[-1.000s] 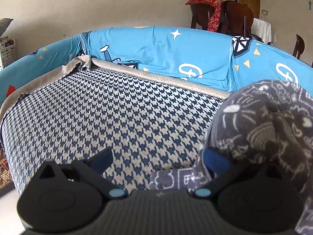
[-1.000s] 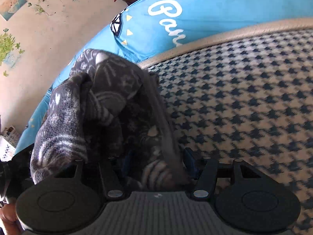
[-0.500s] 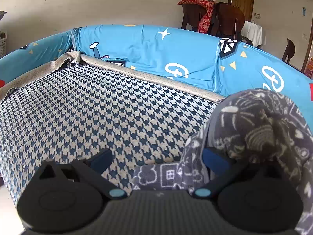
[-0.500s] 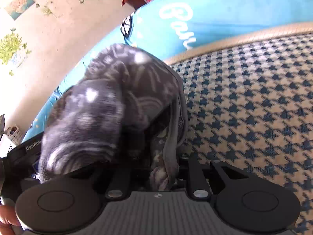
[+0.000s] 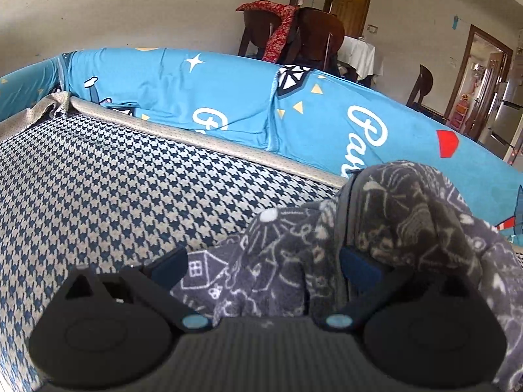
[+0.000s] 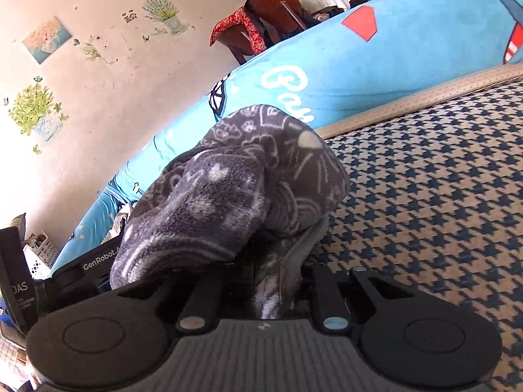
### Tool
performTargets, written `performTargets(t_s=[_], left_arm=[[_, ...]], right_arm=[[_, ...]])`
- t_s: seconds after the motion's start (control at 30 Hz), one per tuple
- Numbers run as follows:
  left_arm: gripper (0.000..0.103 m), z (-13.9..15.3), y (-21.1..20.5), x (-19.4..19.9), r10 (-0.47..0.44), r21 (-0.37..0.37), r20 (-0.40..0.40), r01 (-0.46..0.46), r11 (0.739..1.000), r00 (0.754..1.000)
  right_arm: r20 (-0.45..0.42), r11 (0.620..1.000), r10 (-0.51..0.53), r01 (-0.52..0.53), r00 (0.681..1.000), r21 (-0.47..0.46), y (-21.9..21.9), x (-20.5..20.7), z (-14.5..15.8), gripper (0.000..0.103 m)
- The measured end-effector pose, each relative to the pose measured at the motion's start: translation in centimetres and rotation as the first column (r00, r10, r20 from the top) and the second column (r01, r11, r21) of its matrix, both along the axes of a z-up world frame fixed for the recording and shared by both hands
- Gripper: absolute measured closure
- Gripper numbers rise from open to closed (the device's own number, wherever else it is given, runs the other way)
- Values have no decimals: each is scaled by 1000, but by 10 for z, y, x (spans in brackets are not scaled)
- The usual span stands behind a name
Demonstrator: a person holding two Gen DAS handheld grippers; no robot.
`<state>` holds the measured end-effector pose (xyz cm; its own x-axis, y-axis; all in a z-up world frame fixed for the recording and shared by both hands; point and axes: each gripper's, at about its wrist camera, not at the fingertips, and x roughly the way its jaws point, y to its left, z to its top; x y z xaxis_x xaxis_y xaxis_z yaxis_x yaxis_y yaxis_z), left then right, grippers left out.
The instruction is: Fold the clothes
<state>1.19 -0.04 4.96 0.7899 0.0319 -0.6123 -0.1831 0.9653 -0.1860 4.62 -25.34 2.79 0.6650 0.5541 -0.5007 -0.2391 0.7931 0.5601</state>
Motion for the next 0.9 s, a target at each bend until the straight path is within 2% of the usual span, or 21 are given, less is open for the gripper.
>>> performTargets(t_s=[0.23,0.43,0.53,0.67,0.73,0.8,0.9], left_arm=[[0,10,-32,-7,-90,-66,-6,89,994,996],[0,12,-69,-15,-180,-56,-7,179,982,984],[0,10,-89,-18,-234,-44,-15,233,971,972],[0,9,-112,-24,-298,0,-10,298,955,955],[0,10,-117,-26,-320,-5,-1,320,947,947],[0,12,-119,-28,-336,-16,12,336,942,942],[0,17,-115,-29,-321,1,41,321,947,946]], right_arm=[[1,999,-49,49,999,-16,-35,-27,16,87],[-3,995,-95,95,995,-35,-68,-51,29,87],[-31,987,-143,141,989,-78,-84,-63,30,86],[-78,964,-228,214,970,-161,-104,-73,27,83],[-56,938,-274,254,960,-235,-111,-78,29,83],[-21,910,-313,294,949,-294,-117,-81,36,76],[-9,908,-337,322,942,-269,-131,-83,42,74]])
